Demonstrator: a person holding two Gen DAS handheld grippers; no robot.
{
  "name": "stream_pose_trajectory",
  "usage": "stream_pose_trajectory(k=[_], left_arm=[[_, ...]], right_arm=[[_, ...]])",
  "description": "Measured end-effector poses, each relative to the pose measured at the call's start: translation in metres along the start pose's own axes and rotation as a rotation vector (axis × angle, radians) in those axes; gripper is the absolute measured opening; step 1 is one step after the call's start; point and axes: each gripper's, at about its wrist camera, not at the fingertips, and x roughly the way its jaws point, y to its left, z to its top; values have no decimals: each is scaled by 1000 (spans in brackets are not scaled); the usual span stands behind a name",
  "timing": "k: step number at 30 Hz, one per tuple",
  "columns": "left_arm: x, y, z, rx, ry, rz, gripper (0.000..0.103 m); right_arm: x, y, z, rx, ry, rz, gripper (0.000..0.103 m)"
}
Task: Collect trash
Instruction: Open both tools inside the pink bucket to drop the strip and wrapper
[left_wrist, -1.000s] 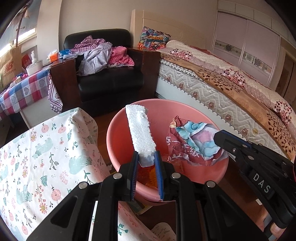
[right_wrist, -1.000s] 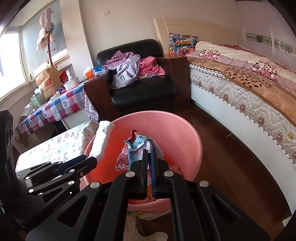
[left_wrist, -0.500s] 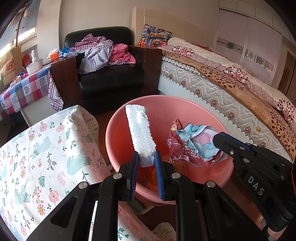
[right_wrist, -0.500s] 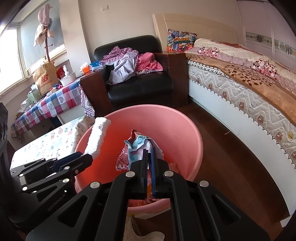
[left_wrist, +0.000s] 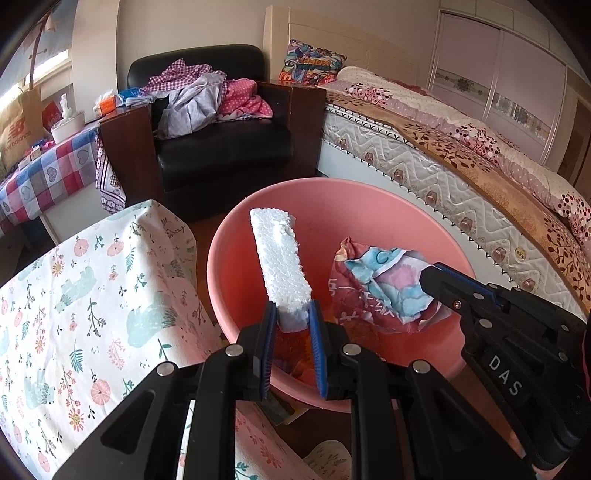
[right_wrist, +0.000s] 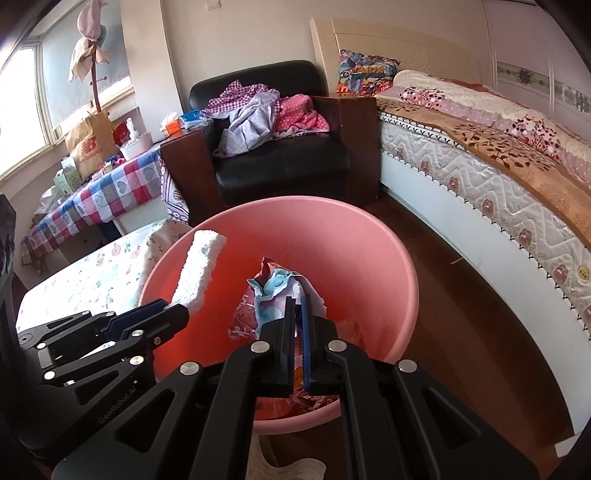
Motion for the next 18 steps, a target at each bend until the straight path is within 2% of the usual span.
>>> stream_pose_trajectory(k=[7, 9, 11, 14, 18], left_arm=[[0, 2, 0, -7, -10, -4, 19], [-1, 2, 1, -10, -10, -14, 22], [-3, 3, 1, -14, -15, -20, 29], [-7, 3, 2, -20, -24, -27, 37], [-12, 5, 3, -34, -34, -30, 40]], right_arm=[[4, 3, 0, -10, 16, 11, 5], [4, 3, 1, -11, 16, 11, 12], [2, 3, 1, -6, 10, 22, 25], [1, 3, 1, -9, 5, 23, 28], [-3, 4, 0, -16, 0, 24, 28]])
